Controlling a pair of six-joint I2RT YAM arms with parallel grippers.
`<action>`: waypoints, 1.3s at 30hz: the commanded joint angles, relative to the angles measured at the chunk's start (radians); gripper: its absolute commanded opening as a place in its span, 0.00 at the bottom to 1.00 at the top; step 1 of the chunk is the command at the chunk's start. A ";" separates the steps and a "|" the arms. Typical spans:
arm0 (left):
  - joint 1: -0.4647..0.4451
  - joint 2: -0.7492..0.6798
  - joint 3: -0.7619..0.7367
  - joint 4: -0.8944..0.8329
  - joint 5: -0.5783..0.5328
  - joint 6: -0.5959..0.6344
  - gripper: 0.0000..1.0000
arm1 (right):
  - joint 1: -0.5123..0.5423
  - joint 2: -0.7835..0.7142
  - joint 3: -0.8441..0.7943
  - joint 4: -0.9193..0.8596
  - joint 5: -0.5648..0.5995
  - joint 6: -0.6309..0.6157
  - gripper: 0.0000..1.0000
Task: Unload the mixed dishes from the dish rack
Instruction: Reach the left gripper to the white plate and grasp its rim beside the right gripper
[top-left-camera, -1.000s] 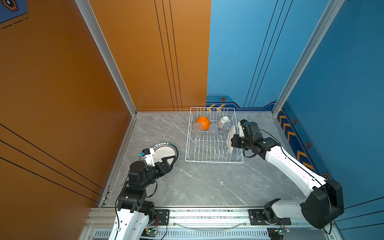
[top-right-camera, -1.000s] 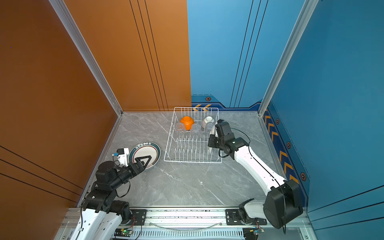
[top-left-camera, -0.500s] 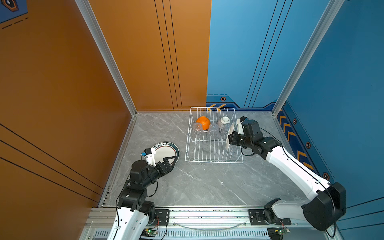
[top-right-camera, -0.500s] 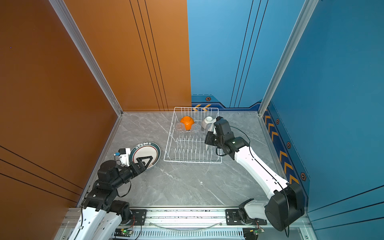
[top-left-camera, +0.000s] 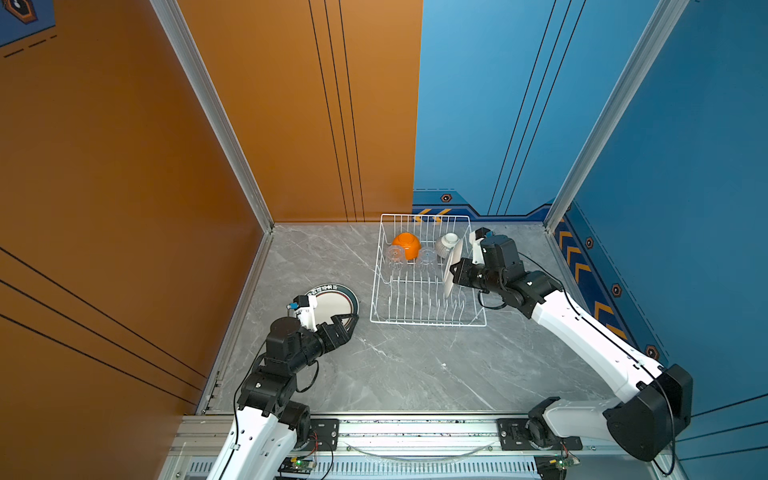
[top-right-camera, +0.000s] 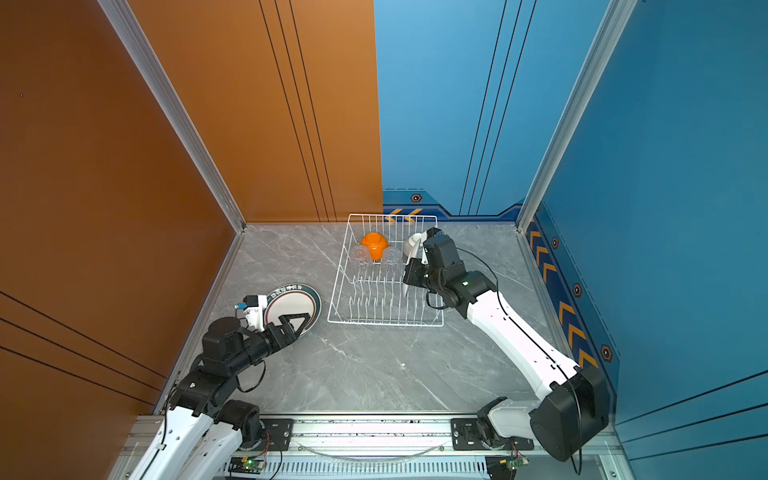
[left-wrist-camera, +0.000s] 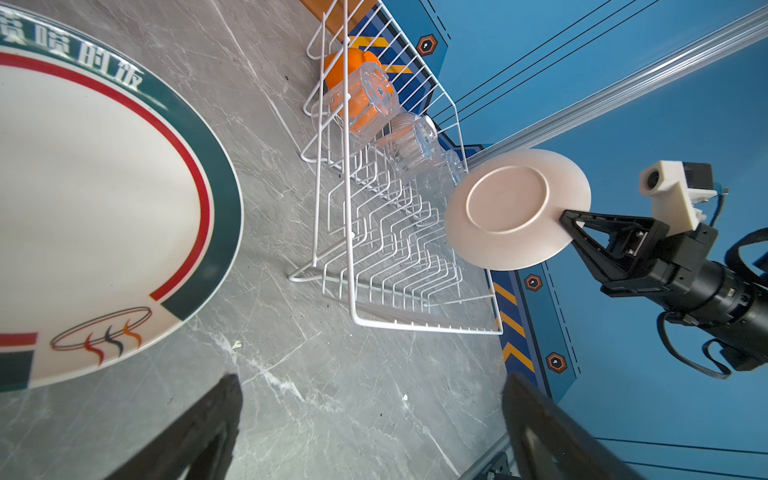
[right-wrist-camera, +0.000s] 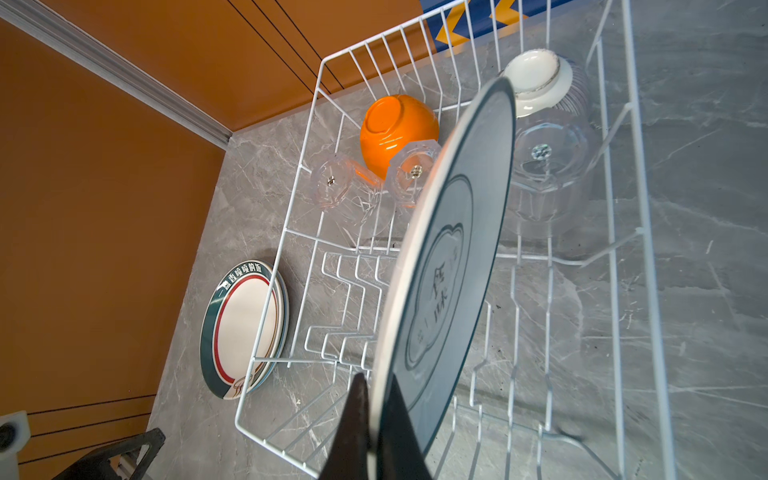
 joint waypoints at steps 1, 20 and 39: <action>-0.017 0.003 0.031 0.017 -0.024 0.029 0.98 | 0.002 0.017 0.043 0.047 -0.012 0.015 0.00; -0.158 0.095 0.080 0.109 -0.086 0.126 0.98 | 0.020 0.030 0.061 0.048 -0.005 0.062 0.00; -0.517 0.450 0.242 0.427 -0.355 0.379 0.98 | 0.141 0.015 0.125 0.063 0.126 0.207 0.00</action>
